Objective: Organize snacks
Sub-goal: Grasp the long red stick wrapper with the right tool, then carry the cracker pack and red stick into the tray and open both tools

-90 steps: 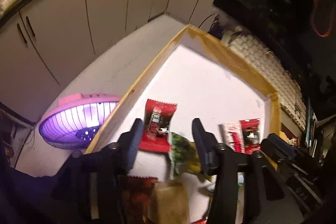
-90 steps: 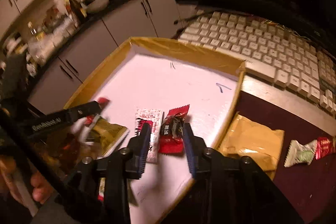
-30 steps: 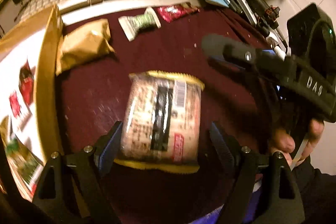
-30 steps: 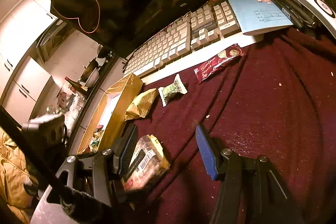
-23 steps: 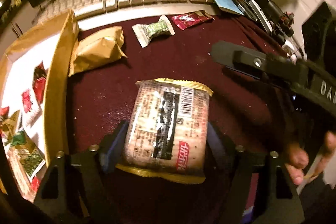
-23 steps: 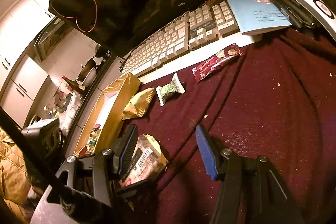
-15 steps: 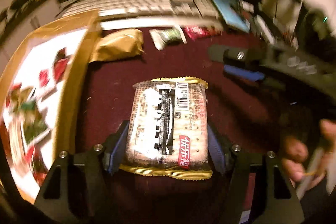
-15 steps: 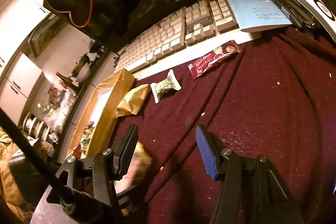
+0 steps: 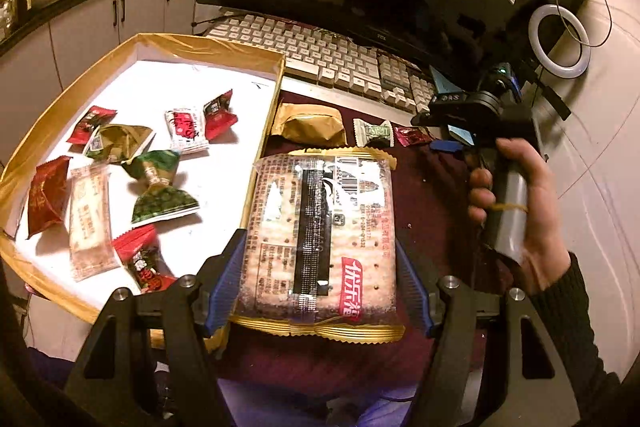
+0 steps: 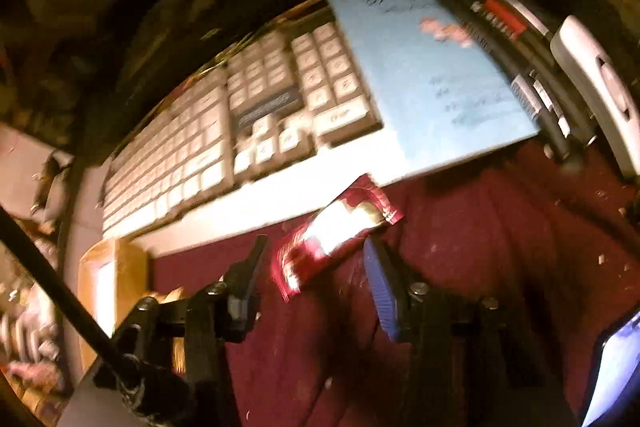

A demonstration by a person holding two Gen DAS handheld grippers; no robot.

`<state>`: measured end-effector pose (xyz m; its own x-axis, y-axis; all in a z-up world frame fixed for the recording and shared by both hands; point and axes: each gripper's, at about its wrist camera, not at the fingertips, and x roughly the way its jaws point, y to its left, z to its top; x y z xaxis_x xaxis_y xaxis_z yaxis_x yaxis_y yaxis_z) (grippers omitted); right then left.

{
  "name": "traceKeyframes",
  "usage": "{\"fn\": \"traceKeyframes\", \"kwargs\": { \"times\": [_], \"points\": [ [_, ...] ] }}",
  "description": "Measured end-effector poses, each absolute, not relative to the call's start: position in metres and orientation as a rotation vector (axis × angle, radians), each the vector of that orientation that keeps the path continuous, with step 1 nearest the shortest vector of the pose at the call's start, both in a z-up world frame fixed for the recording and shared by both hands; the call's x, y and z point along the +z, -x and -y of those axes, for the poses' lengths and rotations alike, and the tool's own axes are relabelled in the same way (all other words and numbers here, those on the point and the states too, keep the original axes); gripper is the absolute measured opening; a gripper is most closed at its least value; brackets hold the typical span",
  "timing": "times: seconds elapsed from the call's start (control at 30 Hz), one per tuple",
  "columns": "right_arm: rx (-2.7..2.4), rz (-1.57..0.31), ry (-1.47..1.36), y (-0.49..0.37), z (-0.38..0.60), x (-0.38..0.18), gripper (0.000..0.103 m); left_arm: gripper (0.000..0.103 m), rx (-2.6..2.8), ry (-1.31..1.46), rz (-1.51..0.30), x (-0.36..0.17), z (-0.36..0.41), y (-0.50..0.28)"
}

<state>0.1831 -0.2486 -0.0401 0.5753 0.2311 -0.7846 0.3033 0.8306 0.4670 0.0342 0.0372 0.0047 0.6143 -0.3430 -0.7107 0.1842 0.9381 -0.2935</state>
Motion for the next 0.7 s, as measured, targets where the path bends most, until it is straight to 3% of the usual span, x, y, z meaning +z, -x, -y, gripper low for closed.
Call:
{"fn": "traceKeyframes", "kwargs": {
  "times": [0.27, 0.33, 0.4, 0.5, 0.7],
  "points": [
    [-0.229, -0.983, -0.35, -0.199, 0.206, -0.037, 0.047, 0.07, -0.322, 0.234, -0.823, 0.011, -0.047, -0.023],
    [-0.247, -0.962, -0.271, -0.196, 0.198, -0.04, 0.041, 0.07, -0.332, 0.248, -0.824, 0.012, -0.051, -0.022],
    [-0.261, -0.946, -0.253, -0.188, 0.198, -0.041, 0.021, 0.07, -0.338, 0.268, -0.817, 0.015, -0.055, -0.021],
    [-0.223, -0.933, -0.303, -0.176, 0.214, -0.042, 0.01, 0.07, -0.337, 0.274, -0.809, 0.017, -0.058, -0.019],
    [-0.002, -0.859, -0.456, -0.135, 0.245, -0.046, 0.008, 0.07, -0.35, 0.264, -0.814, 0.018, -0.054, -0.018]
  ]
}}
